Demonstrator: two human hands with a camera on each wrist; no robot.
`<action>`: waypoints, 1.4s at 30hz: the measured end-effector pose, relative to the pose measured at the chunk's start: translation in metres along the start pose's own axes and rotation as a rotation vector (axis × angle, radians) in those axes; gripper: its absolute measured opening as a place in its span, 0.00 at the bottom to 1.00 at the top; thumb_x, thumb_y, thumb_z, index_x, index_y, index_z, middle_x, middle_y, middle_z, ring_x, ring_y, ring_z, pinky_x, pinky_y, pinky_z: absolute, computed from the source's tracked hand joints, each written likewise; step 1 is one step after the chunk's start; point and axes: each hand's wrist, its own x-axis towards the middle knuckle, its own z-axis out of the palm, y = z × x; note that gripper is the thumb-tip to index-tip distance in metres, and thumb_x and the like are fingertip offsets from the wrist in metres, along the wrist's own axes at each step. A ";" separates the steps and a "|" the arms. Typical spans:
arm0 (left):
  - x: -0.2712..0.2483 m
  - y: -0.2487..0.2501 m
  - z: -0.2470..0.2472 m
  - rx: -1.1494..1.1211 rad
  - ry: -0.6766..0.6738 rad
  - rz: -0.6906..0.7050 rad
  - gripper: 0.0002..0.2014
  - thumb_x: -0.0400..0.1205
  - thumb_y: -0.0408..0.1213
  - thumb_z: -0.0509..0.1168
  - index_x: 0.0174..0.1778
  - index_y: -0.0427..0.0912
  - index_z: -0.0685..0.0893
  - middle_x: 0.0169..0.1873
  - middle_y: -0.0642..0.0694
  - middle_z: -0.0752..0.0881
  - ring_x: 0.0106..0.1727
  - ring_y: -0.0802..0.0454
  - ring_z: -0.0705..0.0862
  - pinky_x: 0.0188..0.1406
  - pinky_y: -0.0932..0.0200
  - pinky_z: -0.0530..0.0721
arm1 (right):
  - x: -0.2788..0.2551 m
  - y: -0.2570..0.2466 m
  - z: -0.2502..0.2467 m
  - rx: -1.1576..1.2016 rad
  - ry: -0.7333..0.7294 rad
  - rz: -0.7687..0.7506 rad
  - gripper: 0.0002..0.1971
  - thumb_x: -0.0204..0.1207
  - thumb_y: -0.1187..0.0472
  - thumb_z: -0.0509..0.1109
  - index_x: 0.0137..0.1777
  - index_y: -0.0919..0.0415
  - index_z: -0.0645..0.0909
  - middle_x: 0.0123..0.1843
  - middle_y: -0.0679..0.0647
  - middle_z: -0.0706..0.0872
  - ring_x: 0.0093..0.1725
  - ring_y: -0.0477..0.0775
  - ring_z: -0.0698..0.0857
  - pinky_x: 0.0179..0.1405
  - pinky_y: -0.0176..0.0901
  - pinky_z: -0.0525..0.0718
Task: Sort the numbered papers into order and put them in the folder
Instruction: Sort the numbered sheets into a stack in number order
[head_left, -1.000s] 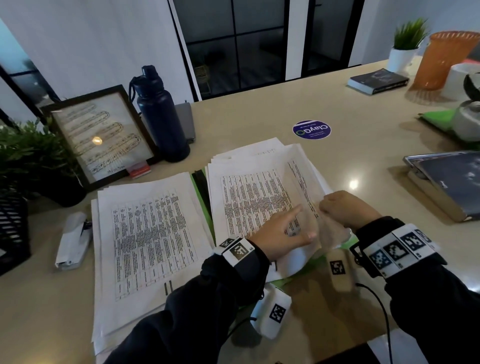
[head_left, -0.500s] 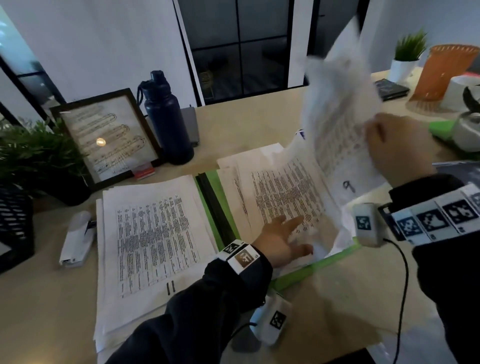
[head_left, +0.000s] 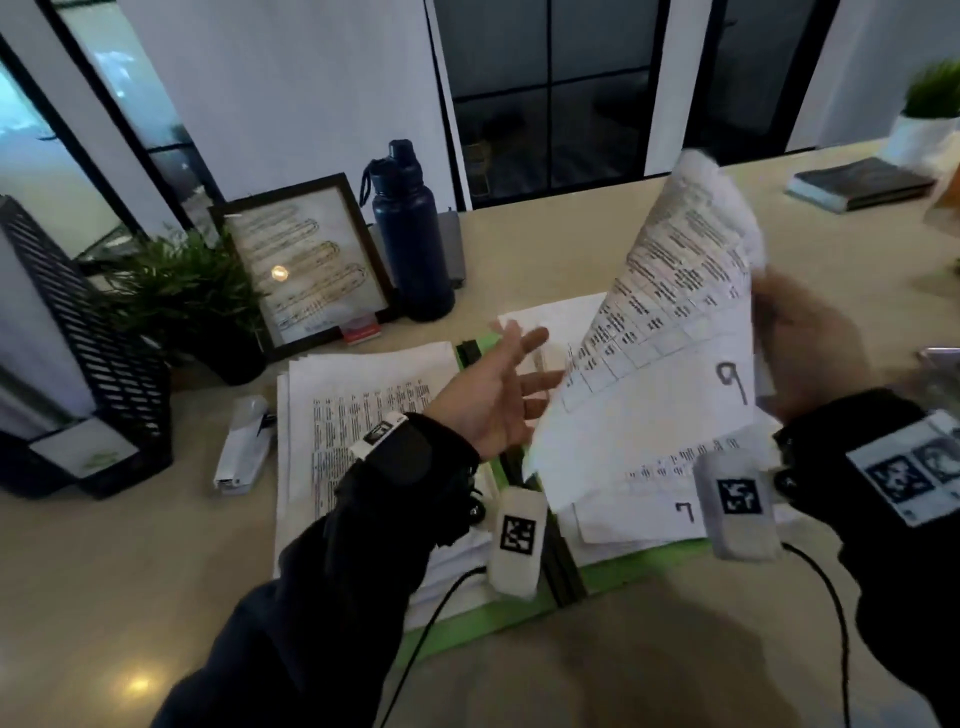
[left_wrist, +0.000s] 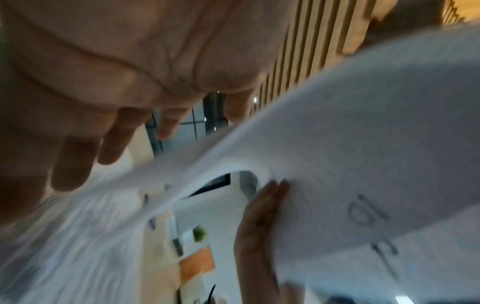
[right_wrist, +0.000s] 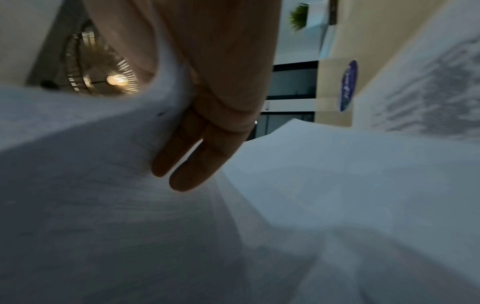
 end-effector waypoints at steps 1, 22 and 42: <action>-0.005 -0.008 0.000 0.050 -0.037 -0.022 0.24 0.87 0.49 0.49 0.63 0.30 0.74 0.56 0.37 0.86 0.41 0.44 0.85 0.30 0.64 0.86 | -0.001 0.008 0.003 0.040 0.028 0.041 0.20 0.83 0.57 0.53 0.52 0.63 0.87 0.45 0.53 0.92 0.46 0.51 0.90 0.46 0.43 0.89; 0.031 -0.050 -0.053 -0.081 0.242 0.136 0.23 0.86 0.29 0.55 0.78 0.39 0.63 0.63 0.34 0.82 0.52 0.42 0.84 0.51 0.47 0.85 | -0.014 0.077 -0.053 -1.197 0.065 0.335 0.13 0.83 0.66 0.55 0.41 0.68 0.78 0.50 0.68 0.83 0.44 0.56 0.78 0.41 0.44 0.70; -0.045 -0.032 -0.163 0.874 0.456 0.191 0.23 0.73 0.16 0.58 0.45 0.53 0.83 0.49 0.55 0.89 0.60 0.57 0.84 0.65 0.51 0.78 | 0.009 0.079 -0.041 -0.843 0.330 0.163 0.11 0.81 0.62 0.56 0.40 0.63 0.76 0.40 0.60 0.81 0.38 0.57 0.77 0.39 0.44 0.73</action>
